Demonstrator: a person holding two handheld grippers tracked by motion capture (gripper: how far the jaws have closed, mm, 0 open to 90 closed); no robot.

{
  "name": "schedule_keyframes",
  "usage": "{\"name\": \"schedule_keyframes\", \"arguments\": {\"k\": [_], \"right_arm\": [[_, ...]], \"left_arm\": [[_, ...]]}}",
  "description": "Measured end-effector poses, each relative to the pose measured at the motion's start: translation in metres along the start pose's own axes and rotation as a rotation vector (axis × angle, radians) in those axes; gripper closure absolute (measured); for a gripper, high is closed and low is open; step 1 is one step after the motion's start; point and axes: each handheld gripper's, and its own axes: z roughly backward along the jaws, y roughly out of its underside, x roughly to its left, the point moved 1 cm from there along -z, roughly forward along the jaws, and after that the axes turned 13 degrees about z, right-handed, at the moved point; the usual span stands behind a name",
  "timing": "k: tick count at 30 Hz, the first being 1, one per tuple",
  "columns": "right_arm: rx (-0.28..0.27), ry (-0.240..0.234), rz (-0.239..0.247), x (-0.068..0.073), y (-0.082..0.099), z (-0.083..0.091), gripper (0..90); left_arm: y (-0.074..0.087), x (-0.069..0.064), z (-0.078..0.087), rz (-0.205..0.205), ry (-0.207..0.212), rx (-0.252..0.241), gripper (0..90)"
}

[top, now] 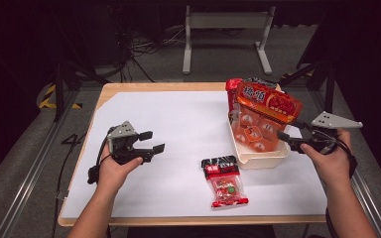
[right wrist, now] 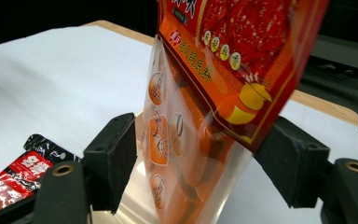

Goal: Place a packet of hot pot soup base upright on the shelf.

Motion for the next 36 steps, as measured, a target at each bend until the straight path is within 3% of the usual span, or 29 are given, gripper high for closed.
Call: {"name": "schedule_keyframes", "arguments": {"k": [6, 12, 15, 20, 23, 26, 30, 36], "right_arm": [[-0.021, 0.031, -0.011, 0.0, 0.002, 0.01, 31.8], [-0.039, 0.06, 0.0, 0.008, -0.001, 0.018, 31.8], [-0.061, 0.053, 0.014, 0.014, -0.005, 0.018, 31.8], [-0.091, 0.027, 0.035, 0.023, -0.012, 0.015, 31.8], [-0.098, 0.015, 0.052, 0.028, -0.015, 0.014, 32.0], [-0.104, 0.006, 0.062, 0.031, -0.017, 0.013, 32.1], [-0.109, 0.0, 0.07, 0.033, -0.019, 0.013, 32.6], [-0.114, -0.013, 0.069, 0.034, -0.019, 0.012, 32.7]], "left_arm": [[-0.002, -0.011, -0.01, -0.034, 0.04, -0.003, 28.7], [-0.005, -0.029, -0.024, -0.063, 0.059, 0.048, 23.4], [-0.006, -0.036, -0.033, -0.079, 0.071, 0.065, 21.0], [-0.007, -0.043, -0.046, -0.048, 0.098, 0.068, 16.5], [-0.007, -0.048, -0.055, -0.053, 0.124, 0.07, 14.4], [-0.006, -0.05, -0.065, -0.033, 0.16, 0.076, 15.3], [-0.004, -0.051, -0.075, -0.025, 0.172, 0.069, 25.3], [0.0, -0.048, -0.092, -0.011, 0.182, 0.092, 32.7]]}}
